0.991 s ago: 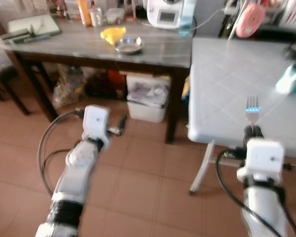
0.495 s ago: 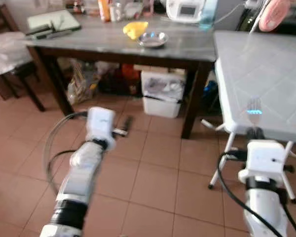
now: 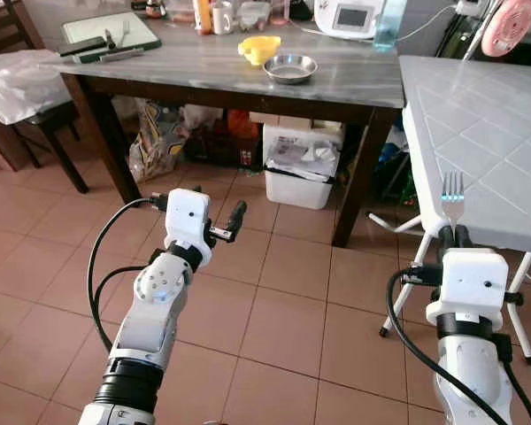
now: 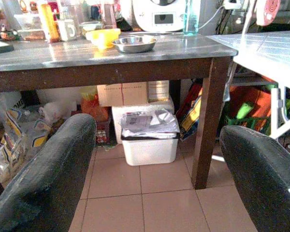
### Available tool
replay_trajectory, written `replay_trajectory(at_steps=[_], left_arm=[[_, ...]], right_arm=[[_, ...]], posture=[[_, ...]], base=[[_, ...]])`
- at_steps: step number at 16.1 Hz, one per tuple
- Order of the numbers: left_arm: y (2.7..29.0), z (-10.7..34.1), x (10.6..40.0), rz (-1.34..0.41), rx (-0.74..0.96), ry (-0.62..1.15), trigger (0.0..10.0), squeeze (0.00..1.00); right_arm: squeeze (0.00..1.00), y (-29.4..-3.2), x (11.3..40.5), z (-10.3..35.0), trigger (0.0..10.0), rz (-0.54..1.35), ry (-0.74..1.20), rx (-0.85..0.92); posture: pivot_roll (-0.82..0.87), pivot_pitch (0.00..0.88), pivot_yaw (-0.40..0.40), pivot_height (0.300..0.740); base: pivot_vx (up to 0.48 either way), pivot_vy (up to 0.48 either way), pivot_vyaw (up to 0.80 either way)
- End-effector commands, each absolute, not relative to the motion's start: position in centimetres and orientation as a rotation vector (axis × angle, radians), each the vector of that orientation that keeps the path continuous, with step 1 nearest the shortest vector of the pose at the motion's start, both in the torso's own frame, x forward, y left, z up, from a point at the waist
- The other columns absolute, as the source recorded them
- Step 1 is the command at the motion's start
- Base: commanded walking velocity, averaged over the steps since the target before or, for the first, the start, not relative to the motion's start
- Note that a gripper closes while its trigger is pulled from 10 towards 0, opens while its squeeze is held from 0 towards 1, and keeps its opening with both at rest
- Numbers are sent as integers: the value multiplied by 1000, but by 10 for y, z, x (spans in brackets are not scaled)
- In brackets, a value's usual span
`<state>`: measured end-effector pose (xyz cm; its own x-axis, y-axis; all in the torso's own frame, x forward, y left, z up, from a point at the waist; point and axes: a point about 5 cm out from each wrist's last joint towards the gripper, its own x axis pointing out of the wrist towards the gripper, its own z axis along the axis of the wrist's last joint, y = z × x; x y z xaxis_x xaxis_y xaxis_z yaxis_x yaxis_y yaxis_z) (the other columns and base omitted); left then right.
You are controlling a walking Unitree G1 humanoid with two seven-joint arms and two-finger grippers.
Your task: Setting the table
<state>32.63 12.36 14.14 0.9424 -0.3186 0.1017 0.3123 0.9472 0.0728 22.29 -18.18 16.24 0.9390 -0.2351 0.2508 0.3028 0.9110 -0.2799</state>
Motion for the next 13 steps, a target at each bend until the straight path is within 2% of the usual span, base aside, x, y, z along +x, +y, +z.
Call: replay_trajectory(at_steps=[1,8,13], left_arm=[[120,147,328,-328,44,-139,10000,0],[92,151,339,-332,-32,-186,10000,0],[74,151,340,-387,-61,-198,10000,0]], right_arm=[[0,-186,224,166,10000,-287,-232,-329],[0,-195,230,178,10000,-273,-265,-379],[0,-202,223,180,10000,-311,-272,-399]], posture=[[75,85,-5,740],[9,5,-46,740],[-53,0,-11,740]], base=[[0,0,0],[0,0,0],[0,0,0]])
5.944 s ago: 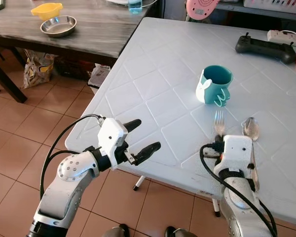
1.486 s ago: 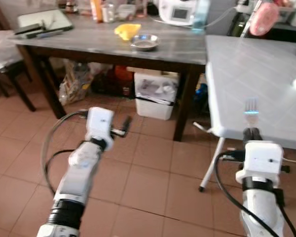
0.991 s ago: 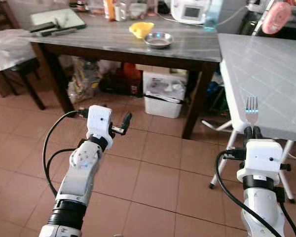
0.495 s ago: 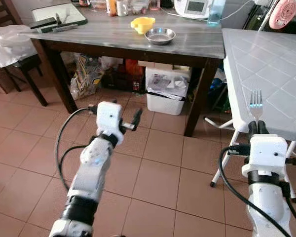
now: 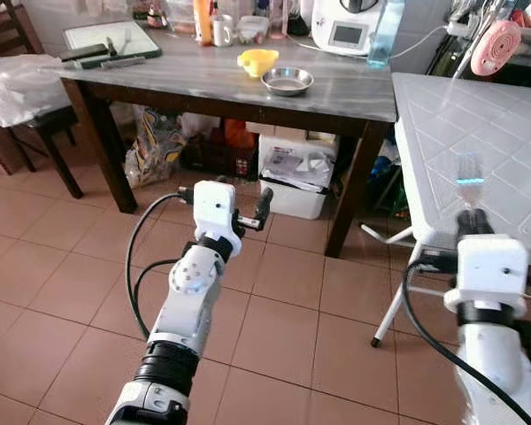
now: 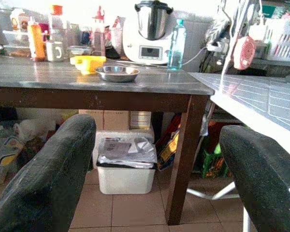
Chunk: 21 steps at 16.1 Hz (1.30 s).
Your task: Setting the table
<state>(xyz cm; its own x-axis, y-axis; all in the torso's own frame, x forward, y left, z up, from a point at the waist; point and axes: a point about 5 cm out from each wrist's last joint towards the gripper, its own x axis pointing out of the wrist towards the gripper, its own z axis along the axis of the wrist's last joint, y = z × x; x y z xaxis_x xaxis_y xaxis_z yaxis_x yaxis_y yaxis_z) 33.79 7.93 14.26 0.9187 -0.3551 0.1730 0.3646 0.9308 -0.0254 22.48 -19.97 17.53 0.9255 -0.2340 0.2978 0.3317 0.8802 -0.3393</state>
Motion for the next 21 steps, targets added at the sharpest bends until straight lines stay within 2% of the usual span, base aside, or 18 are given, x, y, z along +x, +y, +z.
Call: replay_trajectory(at_steps=[1,4,6,8,13,18,21], left_arm=[[74,149,341,-402,-58,-191,10000,0],[65,152,340,-449,-52,-206,10000,0],[56,153,340,-482,-59,-226,10000,0],[51,158,340,-520,-58,-244,10000,0],[57,156,343,-530,-47,-227,10000,0],[72,145,340,-476,-31,-201,10000,0],[68,146,339,-491,-33,-203,10000,0]], right_arm=[[0,-201,221,179,10000,-332,-267,-390],[0,-200,216,179,10000,-353,-263,-377],[0,-201,213,177,10000,-370,-248,-387],[0,-203,211,178,10000,-386,-243,-379],[0,-189,212,178,10000,-394,-262,-367],[0,-187,213,174,10000,-339,-244,-365],[0,-195,213,177,10000,-364,-248,-370]], posture=[[-70,7,0,740],[-77,19,15,740],[-94,13,-19,740],[-99,32,7,740],[-129,50,60,740],[-95,35,33,740],[-83,45,33,740]], base=[[0,0,0],[0,0,0],[0,0,0],[0,0,0],[0,0,0],[0,0,0],[0,0,0]])
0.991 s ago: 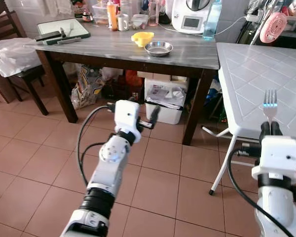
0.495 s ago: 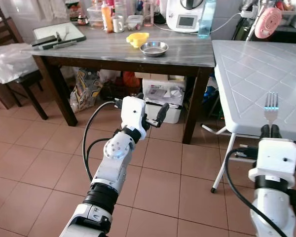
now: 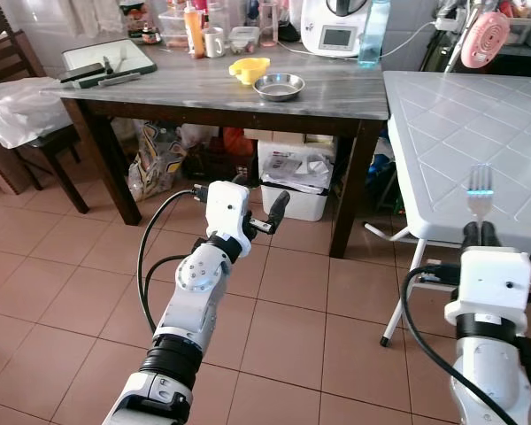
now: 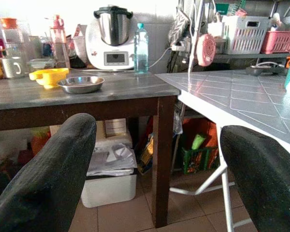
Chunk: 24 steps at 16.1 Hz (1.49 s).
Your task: Setting the table
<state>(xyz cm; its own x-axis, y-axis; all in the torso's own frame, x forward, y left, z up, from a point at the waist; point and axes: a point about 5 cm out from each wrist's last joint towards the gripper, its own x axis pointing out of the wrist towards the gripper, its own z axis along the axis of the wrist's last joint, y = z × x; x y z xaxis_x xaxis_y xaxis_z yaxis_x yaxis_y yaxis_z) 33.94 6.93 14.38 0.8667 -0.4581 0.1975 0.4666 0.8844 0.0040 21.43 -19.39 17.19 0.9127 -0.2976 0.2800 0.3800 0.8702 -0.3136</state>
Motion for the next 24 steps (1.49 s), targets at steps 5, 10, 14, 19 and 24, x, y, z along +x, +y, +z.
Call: replay_trajectory(at_steps=[5,10,14,19,24], left_arm=[[71,150,339,-504,-32,-212,10000,0],[71,148,335,-512,-27,-209,10000,0],[61,157,334,-563,-24,-242,10000,0],[62,161,337,-562,-25,-247,10000,0],[58,157,333,-586,-31,-234,10000,0]], right_arm=[[0,-193,211,173,10000,-371,-236,-355],[0,-191,210,171,10000,-370,-230,-350],[0,-194,214,173,10000,-391,-245,-354],[0,-191,211,170,10000,-389,-238,-356],[0,-190,209,168,10000,-383,-224,-362]], posture=[[-64,65,41,740],[-62,73,41,740],[-58,49,63,740],[-66,51,72,740],[-74,54,67,740]], base=[[211,0,0],[373,0,0],[414,0,0],[422,0,0],[447,0,0]])
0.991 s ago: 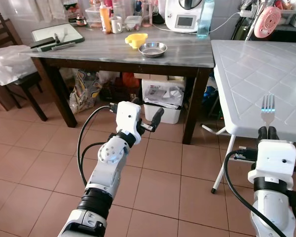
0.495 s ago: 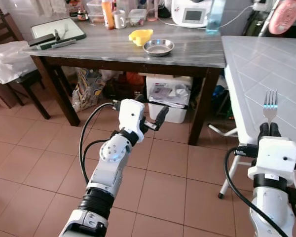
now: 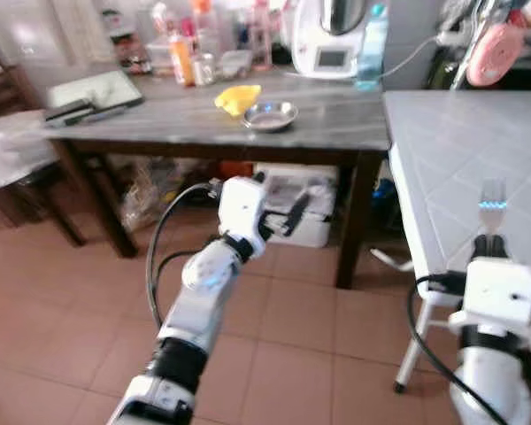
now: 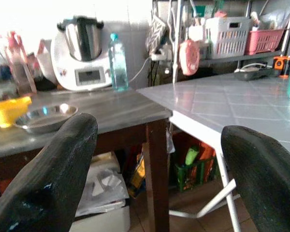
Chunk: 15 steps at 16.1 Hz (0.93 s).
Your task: Setting the table
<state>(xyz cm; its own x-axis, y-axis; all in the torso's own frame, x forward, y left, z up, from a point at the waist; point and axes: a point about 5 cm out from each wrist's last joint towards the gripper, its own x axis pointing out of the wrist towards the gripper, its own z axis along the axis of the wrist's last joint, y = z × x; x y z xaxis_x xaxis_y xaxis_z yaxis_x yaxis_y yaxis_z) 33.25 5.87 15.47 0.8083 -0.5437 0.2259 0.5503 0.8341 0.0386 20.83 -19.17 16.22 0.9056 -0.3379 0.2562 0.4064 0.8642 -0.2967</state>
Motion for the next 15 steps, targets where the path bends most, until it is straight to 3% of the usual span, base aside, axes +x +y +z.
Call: replay_trajectory(at_steps=[1,4,13,15], left_arm=[[58,157,333,-587,-33,-234,10000,0],[59,151,331,-578,-18,-208,10000,0],[62,141,326,-577,-5,-154,10000,0],[63,140,326,-578,-4,-146,10000,0]], right_arm=[[0,-189,209,168,10000,-380,-227,-365],[0,-191,208,167,10000,-375,-222,-370],[0,-188,207,166,10000,-357,-210,-369],[0,-188,207,166,10000,-361,-209,-367]], posture=[[-74,54,67,740],[-72,57,55,740],[-63,75,44,740],[-63,77,46,740]], base=[[446,0,0],[368,0,0],[0,0,0],[0,304,0]])
